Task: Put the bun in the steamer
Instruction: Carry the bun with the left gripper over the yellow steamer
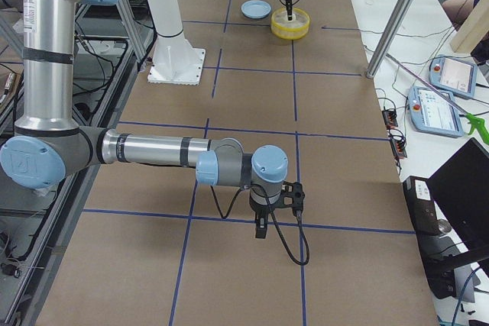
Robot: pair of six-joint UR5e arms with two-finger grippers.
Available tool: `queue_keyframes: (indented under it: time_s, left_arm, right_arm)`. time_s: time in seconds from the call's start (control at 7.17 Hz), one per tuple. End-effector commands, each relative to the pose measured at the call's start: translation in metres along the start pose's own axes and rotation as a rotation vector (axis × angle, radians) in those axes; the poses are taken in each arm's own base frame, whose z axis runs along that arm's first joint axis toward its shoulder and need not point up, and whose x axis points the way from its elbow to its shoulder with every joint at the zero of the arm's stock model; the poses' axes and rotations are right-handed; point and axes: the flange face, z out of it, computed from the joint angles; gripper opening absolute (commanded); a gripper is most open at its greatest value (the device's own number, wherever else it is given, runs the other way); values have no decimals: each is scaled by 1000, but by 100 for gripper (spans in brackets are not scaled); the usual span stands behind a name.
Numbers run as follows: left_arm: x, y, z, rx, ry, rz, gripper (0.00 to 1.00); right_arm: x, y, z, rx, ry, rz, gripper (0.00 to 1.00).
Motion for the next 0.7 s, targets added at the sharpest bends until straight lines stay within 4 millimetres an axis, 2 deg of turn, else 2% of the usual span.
queue_keyframes:
  time_s: [0.0,0.28,0.56]
  left_arm:
    - [3,6,7,-13,-4,1,36]
    - [2,8,12,-22,-8,-1,40]
    - [1,10,17,-30,-15,-1,40]
  right_arm:
    - [0,0,0,0,0,0,100]
    - [0,0,0,0,0,0,100]
    - [0,0,0,0,0,0,100]
